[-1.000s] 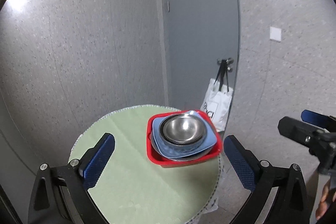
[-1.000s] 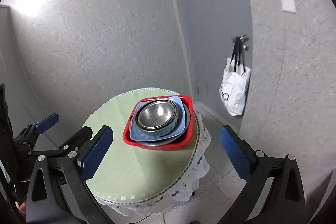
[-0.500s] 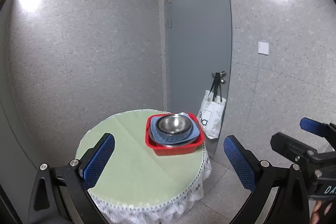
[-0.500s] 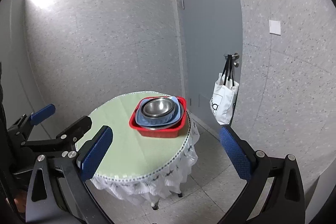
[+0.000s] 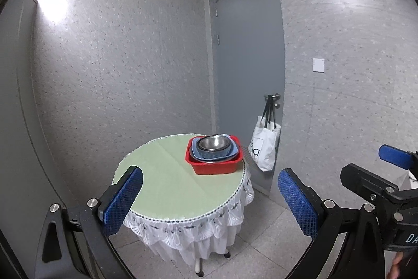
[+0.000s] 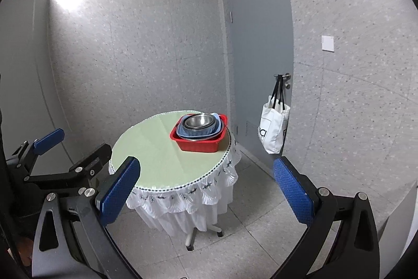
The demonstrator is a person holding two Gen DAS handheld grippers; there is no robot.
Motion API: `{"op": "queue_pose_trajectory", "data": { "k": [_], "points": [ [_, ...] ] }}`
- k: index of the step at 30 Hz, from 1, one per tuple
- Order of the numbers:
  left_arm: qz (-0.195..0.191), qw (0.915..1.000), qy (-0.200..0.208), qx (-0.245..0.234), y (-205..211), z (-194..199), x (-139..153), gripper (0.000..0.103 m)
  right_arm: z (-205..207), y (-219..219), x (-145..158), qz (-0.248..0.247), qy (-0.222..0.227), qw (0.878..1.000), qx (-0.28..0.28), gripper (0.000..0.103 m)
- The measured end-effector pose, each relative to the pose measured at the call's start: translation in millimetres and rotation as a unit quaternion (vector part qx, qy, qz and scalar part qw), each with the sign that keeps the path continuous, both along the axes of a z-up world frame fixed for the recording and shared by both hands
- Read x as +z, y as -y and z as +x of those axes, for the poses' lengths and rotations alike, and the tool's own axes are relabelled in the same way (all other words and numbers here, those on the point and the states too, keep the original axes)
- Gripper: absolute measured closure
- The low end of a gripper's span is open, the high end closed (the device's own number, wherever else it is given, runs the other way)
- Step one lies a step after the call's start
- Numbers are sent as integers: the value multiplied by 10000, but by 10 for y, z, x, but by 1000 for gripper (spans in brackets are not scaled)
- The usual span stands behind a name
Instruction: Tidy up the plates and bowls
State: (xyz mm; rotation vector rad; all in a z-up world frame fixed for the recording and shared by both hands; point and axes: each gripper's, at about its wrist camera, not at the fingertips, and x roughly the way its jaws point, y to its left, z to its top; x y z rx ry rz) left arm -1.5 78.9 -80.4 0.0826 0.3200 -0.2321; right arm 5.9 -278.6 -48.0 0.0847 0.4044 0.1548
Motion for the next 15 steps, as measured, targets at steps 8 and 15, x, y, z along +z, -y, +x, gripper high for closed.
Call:
{"op": "queue_pose_trajectory", "data": {
  "k": [8,15],
  "points": [
    [-123,9998,145,7,-51,-688,72,0,-536,30,105,-101,190,9998,-29,0],
    [-170,9996,242,14,-115,-905,123,0,-836,5,159,-127,328,9994,-31,0]
  ]
}}
